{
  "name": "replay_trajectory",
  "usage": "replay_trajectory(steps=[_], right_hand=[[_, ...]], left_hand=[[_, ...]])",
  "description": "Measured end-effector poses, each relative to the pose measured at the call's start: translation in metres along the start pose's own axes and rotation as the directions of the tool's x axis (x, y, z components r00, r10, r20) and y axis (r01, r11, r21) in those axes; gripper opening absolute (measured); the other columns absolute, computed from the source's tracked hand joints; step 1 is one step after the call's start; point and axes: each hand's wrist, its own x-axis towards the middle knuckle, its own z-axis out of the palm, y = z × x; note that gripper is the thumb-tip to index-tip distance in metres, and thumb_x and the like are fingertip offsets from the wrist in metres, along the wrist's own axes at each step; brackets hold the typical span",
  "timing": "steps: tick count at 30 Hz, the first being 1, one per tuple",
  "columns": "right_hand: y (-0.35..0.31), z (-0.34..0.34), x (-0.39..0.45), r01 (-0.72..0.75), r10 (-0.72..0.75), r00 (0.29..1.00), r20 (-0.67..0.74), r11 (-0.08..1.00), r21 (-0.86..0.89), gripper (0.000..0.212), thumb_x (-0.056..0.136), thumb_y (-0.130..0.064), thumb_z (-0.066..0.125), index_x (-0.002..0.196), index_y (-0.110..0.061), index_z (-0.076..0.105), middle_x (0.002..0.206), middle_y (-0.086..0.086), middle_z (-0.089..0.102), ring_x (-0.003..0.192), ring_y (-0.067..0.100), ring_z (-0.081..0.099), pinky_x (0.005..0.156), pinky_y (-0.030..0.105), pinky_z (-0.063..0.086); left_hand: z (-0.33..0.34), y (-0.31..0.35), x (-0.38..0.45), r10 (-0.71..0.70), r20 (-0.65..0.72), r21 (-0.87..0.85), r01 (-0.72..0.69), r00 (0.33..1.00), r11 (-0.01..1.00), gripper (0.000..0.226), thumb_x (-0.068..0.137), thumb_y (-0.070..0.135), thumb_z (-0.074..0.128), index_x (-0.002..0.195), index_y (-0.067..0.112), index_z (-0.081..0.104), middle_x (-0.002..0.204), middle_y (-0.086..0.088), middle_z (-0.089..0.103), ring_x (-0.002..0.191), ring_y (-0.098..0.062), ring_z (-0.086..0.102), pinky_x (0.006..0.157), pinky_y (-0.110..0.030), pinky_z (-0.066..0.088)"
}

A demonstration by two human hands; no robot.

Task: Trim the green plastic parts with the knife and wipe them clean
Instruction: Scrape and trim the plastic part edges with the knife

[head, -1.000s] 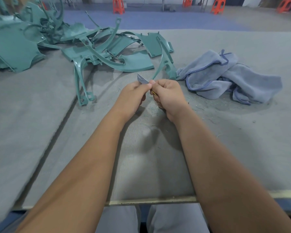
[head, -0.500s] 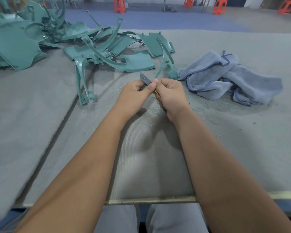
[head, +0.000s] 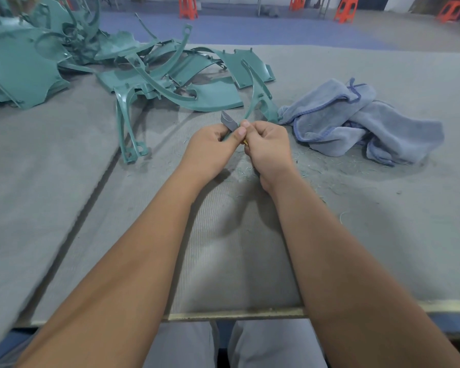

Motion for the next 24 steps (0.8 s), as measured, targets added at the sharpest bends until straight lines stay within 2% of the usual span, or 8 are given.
replay_trajectory(steps=[4, 8, 10, 13, 17, 19, 21, 24], right_hand=[[-0.001, 0.001, -0.001, 0.0, 0.0, 1.0, -0.031, 1.0, 0.019, 0.044, 0.097, -0.016, 0.054, 0.053, -0.019, 0.05, 0.038, -0.012, 0.03, 0.038, 0.004, 0.02, 0.037, 0.017, 0.019], [0.0, 0.003, -0.001, 0.032, -0.035, 0.996, -0.08, 0.998, -0.046, 0.048, 0.096, -0.016, 0.055, 0.05, -0.02, 0.043, 0.042, -0.012, 0.032, 0.043, 0.004, 0.023, 0.045, 0.021, 0.023], [0.001, 0.004, -0.001, 0.057, -0.065, 0.993, -0.103, 0.996, -0.075, 0.05, 0.096, -0.015, 0.055, 0.05, -0.021, 0.037, 0.047, -0.008, 0.03, 0.045, 0.005, 0.022, 0.046, 0.024, 0.021], [0.003, 0.004, 0.0, 0.075, -0.086, 0.989, -0.116, 0.992, -0.1, 0.049, 0.096, -0.015, 0.055, 0.052, -0.021, 0.034, 0.047, -0.009, 0.028, 0.045, 0.005, 0.021, 0.047, 0.026, 0.021], [0.005, 0.005, 0.001, 0.082, -0.096, 0.988, -0.122, 0.99, -0.115, 0.049, 0.095, -0.015, 0.055, 0.051, -0.022, 0.033, 0.042, -0.015, 0.026, 0.044, 0.004, 0.02, 0.047, 0.027, 0.02], [0.005, 0.005, 0.001, 0.086, -0.101, 0.988, -0.116, 0.988, -0.129, 0.05, 0.095, -0.015, 0.055, 0.05, -0.023, 0.033, 0.04, -0.015, 0.026, 0.045, 0.004, 0.021, 0.048, 0.027, 0.021], [0.004, 0.004, 0.002, 0.074, -0.098, 0.983, -0.155, 0.985, -0.153, 0.05, 0.096, -0.017, 0.054, 0.049, -0.023, 0.036, 0.041, -0.015, 0.03, 0.047, 0.004, 0.025, 0.051, 0.027, 0.024], [0.005, -0.004, 0.011, 0.046, -0.075, 0.946, -0.316, 0.994, -0.099, 0.046, 0.098, -0.019, 0.052, 0.054, -0.021, 0.037, 0.053, -0.004, 0.036, 0.058, 0.015, 0.032, 0.058, 0.029, 0.029]], left_hand=[[0.001, 0.0, 0.0, -0.003, 0.007, 0.019, 0.003, 1.0, 1.0, 0.021, 0.096, 0.042, 0.056, 0.085, 0.034, 0.071, 0.068, 0.014, 0.065, 0.059, 0.005, 0.05, 0.053, -0.008, 0.036], [0.001, -0.001, 0.0, -0.011, 0.016, 0.017, 0.011, 1.0, 1.0, 0.024, 0.097, 0.042, 0.054, 0.093, 0.028, 0.073, 0.085, 0.007, 0.073, 0.073, 0.0, 0.058, 0.063, -0.011, 0.04], [0.002, -0.001, 0.0, -0.019, 0.019, 0.031, 0.018, 1.0, 0.999, 0.031, 0.097, 0.044, 0.053, 0.097, 0.021, 0.074, 0.092, -0.007, 0.073, 0.08, -0.009, 0.059, 0.07, -0.023, 0.042], [0.001, 0.0, 0.001, -0.02, 0.019, 0.072, 0.018, 1.0, 0.997, 0.038, 0.097, 0.046, 0.052, 0.098, 0.014, 0.073, 0.087, -0.019, 0.066, 0.073, -0.013, 0.05, 0.064, -0.028, 0.035], [0.0, 0.001, 0.002, -0.037, 0.005, 0.129, 0.036, 0.999, 0.991, 0.053, 0.097, 0.048, 0.051, 0.099, -0.003, 0.066, 0.07, -0.008, 0.042, 0.057, -0.01, 0.034, 0.052, -0.027, 0.024], [0.001, 0.002, 0.002, -0.053, 0.003, 0.134, 0.052, 0.999, 0.99, 0.055, 0.096, 0.049, 0.052, 0.09, -0.005, 0.062, 0.065, -0.005, 0.038, 0.053, -0.011, 0.03, 0.051, -0.028, 0.022], [0.002, 0.002, 0.001, -0.062, -0.013, 0.131, 0.063, 0.998, 0.989, 0.053, 0.094, 0.05, 0.055, 0.067, 0.005, 0.047, 0.054, 0.003, 0.032, 0.045, -0.01, 0.028, 0.048, -0.028, 0.025], [0.0, 0.0, -0.005, -0.025, -0.04, 0.204, 0.033, 0.999, 0.978, 0.057, 0.088, 0.053, 0.063, 0.057, 0.017, 0.03, 0.046, 0.008, 0.025, 0.04, -0.009, 0.025, 0.042, -0.024, 0.02]])
